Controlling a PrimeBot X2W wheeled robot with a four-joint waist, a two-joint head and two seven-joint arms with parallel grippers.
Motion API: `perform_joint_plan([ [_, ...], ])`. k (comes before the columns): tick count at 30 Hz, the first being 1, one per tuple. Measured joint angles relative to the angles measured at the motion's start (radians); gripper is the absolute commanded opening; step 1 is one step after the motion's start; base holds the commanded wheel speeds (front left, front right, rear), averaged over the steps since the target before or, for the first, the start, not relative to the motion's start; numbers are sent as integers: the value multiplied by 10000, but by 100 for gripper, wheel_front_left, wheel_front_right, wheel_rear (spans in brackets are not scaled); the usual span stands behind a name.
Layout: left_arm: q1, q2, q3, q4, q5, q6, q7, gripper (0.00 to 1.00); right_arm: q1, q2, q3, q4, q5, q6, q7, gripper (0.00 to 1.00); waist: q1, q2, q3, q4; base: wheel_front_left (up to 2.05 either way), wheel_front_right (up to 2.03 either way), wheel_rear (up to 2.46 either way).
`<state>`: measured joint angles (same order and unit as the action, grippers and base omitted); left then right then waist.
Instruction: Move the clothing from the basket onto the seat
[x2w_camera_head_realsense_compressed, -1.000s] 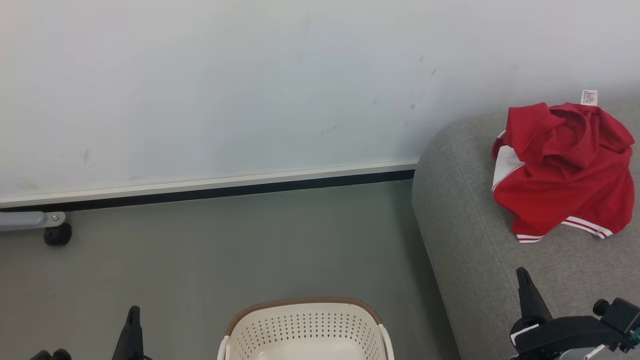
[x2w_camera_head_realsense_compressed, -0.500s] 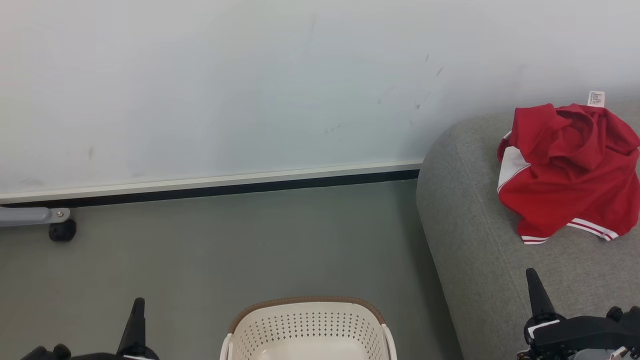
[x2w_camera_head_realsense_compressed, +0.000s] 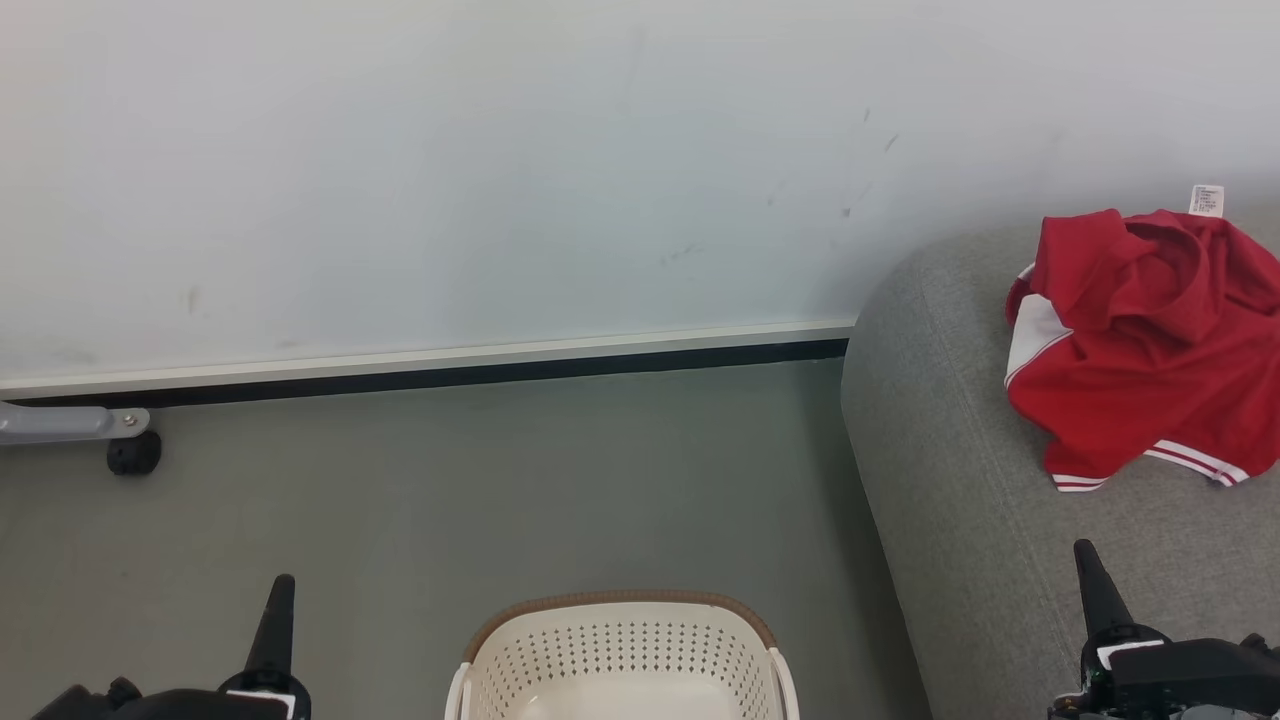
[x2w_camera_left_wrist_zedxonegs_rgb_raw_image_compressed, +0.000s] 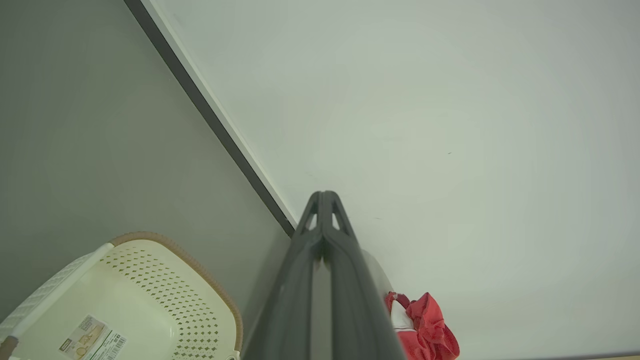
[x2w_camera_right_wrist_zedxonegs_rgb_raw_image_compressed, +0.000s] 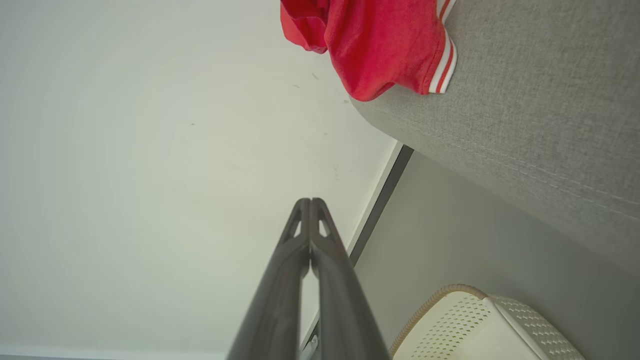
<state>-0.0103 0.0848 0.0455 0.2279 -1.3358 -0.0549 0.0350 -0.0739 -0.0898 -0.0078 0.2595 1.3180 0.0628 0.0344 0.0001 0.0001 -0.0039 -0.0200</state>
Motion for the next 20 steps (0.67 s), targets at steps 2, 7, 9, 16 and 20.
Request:
perform_joint_plan([
  [2,-70,-23,42,36,-293,-82,71,0,-4,46,-109,21,238,25,67,0,0,-1,4,17,0,0,0],
  [7,-120,-132,123,159,-813,-171,236,0,-31,130,-368,59,832,167,203,0,0,-2,15,59,0,0,0],
  [9,-212,-161,163,192,-1020,-255,291,0,-41,161,-476,63,1030,180,276,0,0,-1,18,77,0,0,0],
  [16,-408,-270,301,311,-1732,-431,522,0,-50,297,-840,128,1885,359,533,0,0,-1,33,136,0,0,0],
  [20,-521,-330,385,374,-2209,-522,644,0,-81,380,-1051,171,2322,437,633,0,0,-1,41,170,0,0,0],
])
